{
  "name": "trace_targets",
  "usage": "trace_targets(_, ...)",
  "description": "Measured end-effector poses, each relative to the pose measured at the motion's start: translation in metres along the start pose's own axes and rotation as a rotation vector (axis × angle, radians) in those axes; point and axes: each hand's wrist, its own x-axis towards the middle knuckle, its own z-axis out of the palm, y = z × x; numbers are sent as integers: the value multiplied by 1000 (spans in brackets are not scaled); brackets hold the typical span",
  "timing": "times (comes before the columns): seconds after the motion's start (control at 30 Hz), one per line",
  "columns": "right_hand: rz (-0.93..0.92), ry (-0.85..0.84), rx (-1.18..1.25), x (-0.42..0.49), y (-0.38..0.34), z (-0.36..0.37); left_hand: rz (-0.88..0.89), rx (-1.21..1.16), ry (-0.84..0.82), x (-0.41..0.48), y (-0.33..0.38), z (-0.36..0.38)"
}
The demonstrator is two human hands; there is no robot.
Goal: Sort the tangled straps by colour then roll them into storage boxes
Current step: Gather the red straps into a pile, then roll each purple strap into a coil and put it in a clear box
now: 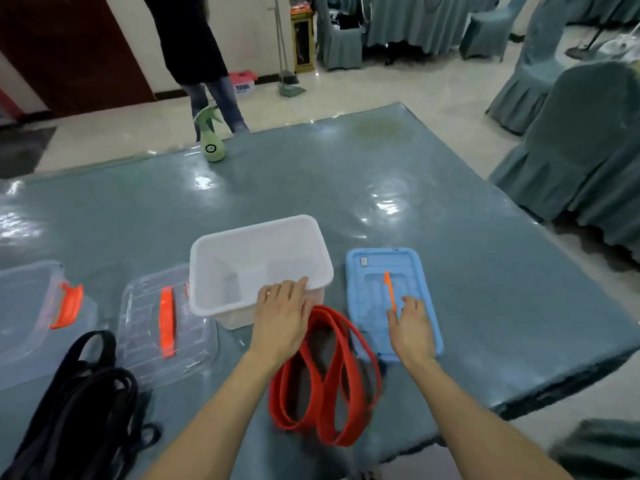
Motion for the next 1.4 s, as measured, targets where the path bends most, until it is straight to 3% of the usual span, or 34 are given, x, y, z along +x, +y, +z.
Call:
trace_targets(0.27,-163,-100,59,80,-32,8,-102,34,21,-4,-4,16)
trace_targets(0.57,-99,-118,29,106,-56,15,-154,-2,-41,-2,2,2)
trace_targets(0.63,-107,-158,-77,95,-57,14,-171,-10,-90,0,4,-4)
trace_targets(0.8,-306,-37,-481,42,-63,2,-84,-98,-224,6,0,-22)
trace_targets(0.93,-585,64,-387,-34,-67,5,54,-71,-116,-18,-33,-56)
trace_targets(1.07,-764,52,-373,-131,-116,46,58,-32,-99,-98,-109,-93)
trace_targets(1.4,-1191,-221,-475,-340,-322,205,-343,172,-248,-344,-330,-200)
